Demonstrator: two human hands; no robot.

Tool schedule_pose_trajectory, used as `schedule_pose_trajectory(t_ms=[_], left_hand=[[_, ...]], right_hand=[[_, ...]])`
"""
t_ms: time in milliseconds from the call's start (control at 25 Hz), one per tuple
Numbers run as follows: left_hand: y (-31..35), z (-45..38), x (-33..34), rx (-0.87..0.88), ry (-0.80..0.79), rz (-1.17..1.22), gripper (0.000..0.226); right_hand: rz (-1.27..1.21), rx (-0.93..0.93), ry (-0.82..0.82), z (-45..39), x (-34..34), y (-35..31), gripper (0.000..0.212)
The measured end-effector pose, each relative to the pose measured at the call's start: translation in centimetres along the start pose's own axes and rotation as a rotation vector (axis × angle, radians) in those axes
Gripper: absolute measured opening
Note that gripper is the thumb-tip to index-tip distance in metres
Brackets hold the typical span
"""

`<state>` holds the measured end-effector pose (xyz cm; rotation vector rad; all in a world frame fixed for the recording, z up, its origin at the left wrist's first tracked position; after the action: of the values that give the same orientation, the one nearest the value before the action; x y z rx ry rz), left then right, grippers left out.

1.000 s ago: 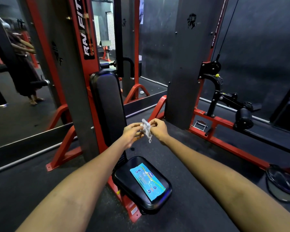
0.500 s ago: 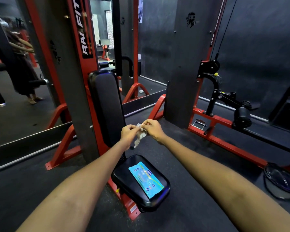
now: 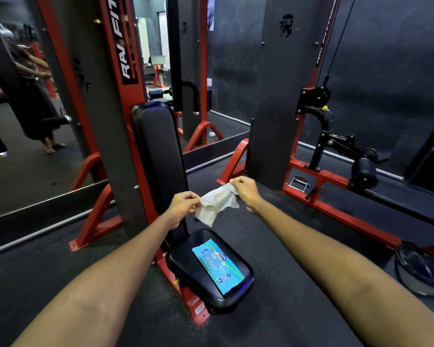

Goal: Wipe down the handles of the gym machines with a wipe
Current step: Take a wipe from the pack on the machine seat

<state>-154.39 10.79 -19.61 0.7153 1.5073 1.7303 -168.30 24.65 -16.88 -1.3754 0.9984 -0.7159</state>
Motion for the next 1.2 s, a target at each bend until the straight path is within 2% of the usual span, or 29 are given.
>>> schedule_pose_trajectory(t_ms=[120, 200, 280, 320, 360, 440, 520, 640, 760, 880, 920, 1000, 1080, 1200], left_hand=[[0.6, 0.9, 1.3, -0.076, -0.137, 0.054, 0.005], [0.9, 1.3, 2.6, -0.121, -0.325, 0.117, 0.034], [0.7, 1.8, 4.1, -0.160, -0.488, 0.141, 0.046], [0.4, 2.0, 4.7, -0.169, -0.513, 0.142, 0.050], [0.0, 2.0, 5.1, -0.158, -0.484, 0.114, 0.053], [0.1, 2.0, 4.8, -0.053, -0.265, 0.032, 0.052], [0.6, 1.7, 3.8, 0.076, -0.066, 0.013, 0.039], [1.1, 1.5, 2.9, 0.183, 0.028, 0.020, 0.014], [0.6, 0.9, 1.8, 0.098, 0.136, 0.049, 0.030], [-0.4, 0.3, 0.9, -0.058, 0.228, 0.062, 0.043], [-1.0, 0.2, 0.8, -0.137, 0.215, 0.101, 0.047], [-0.9, 1.5, 1.5, -0.279, 0.067, 0.242, 0.054], [-0.3, 3.0, 2.1, -0.324, -0.057, 0.291, 0.040], [0.4, 4.4, 2.3, -0.336, -0.069, 0.282, 0.021]], right_hand=[[-0.103, 0.059, -0.142, 0.7, 1.5, -0.3, 0.013], [-0.206, 0.182, -0.211, 1.2, 2.4, -0.4, 0.015], [-0.274, 0.305, -0.171, 1.3, 2.5, -0.2, 0.014], [-0.307, 0.344, -0.132, 1.1, 2.4, 0.0, 0.014], [-0.344, 0.380, -0.110, 1.1, 2.2, 0.1, 0.016], [-0.421, 0.451, -0.106, 1.1, 1.8, 0.6, 0.024], [-0.463, 0.502, -0.126, 1.4, 1.2, 0.8, 0.029], [-0.417, 0.496, -0.197, 2.5, 0.3, 0.3, 0.015], [-0.321, 0.481, -0.316, 2.9, 0.3, 1.3, 0.028], [-0.198, 0.452, -0.426, 4.0, 0.3, 1.8, 0.023], [-0.187, 0.441, -0.430, 4.2, 0.3, 1.8, 0.027], [-0.166, 0.431, -0.438, 4.5, 0.2, 1.7, 0.040], [-0.142, 0.406, -0.468, 4.4, 0.5, 1.8, 0.046], [-0.084, 0.353, -0.481, 3.8, 0.8, 2.4, 0.051]])
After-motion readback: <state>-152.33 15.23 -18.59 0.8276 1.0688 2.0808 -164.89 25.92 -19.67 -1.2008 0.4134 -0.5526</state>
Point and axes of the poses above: each hand's wrist, its own z-axis away from the middle knuckle, its own x-axis out of the palm, y = z × x, the point moved 5 cm from there along -z, towards the middle knuckle, and after that the axes turned 2 degrees about -x, right-handed, at the moved point
